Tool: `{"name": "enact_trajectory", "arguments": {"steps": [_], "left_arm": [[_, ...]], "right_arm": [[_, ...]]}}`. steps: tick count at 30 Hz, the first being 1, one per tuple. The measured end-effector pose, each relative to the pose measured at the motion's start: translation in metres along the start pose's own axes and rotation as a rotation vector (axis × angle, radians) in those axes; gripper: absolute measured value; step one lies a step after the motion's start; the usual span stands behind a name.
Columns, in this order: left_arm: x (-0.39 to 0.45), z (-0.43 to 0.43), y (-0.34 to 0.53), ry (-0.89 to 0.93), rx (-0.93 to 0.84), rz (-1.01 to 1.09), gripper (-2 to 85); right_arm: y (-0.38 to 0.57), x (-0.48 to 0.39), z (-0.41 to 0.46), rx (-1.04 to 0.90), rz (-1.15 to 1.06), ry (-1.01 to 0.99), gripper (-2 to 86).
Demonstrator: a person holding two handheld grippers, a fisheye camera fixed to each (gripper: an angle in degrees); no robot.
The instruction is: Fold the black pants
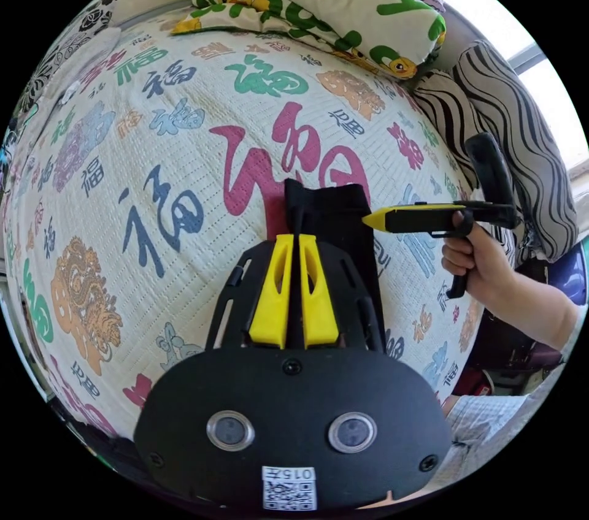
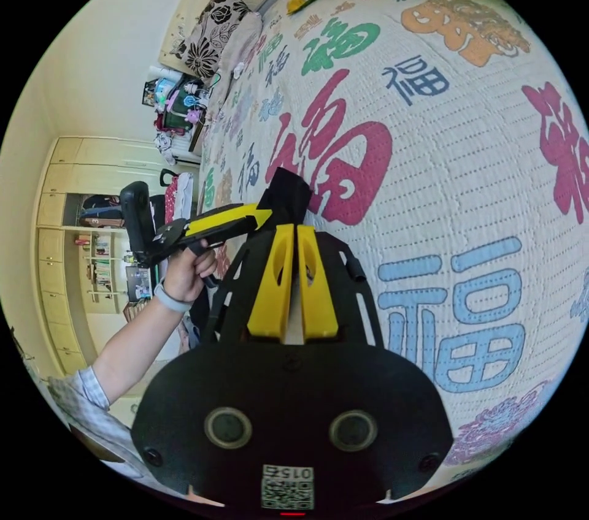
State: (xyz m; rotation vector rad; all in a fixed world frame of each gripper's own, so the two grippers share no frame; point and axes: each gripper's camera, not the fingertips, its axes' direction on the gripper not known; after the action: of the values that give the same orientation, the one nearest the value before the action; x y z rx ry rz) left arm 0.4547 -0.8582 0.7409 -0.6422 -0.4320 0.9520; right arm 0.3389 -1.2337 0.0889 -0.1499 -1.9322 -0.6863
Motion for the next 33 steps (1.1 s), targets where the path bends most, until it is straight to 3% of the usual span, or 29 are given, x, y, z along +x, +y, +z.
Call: {"name": "enact_trajectory", "arguments": {"steps": [4,9,15,21,25,33], "left_arm": [[-0.002,-0.03,0.016,0.043,0.043,0.02,-0.4],[-0.007,-0.096,0.072,0.186,0.258,0.049,-0.4],[-0.011,-0.195,0.231,0.345,0.561,0.1,-0.4],[-0.013,-0.247,0.439,0.381,0.647,-0.025,-0.4],[-0.009,-0.257,0.585,0.364,0.662,-0.216,-0.3],[-0.008,-0.226,0.802,0.3,0.58,-0.62,0.1]], "right_arm": [[0.03,-0.02,0.005,0.028,-0.068,0.001,-0.2],[0.085,-0.063,0.0,0.1,-0.242,-0.053,-0.3],[0.2,-0.153,0.025,0.05,-0.553,-0.19,-0.3],[0.348,-0.236,0.122,-0.207,-0.779,-0.287,-0.3],[0.451,-0.268,0.217,-0.439,-0.854,-0.322,-0.2],[0.628,-0.276,0.401,-0.792,-1.088,-0.1,0.0]]}}
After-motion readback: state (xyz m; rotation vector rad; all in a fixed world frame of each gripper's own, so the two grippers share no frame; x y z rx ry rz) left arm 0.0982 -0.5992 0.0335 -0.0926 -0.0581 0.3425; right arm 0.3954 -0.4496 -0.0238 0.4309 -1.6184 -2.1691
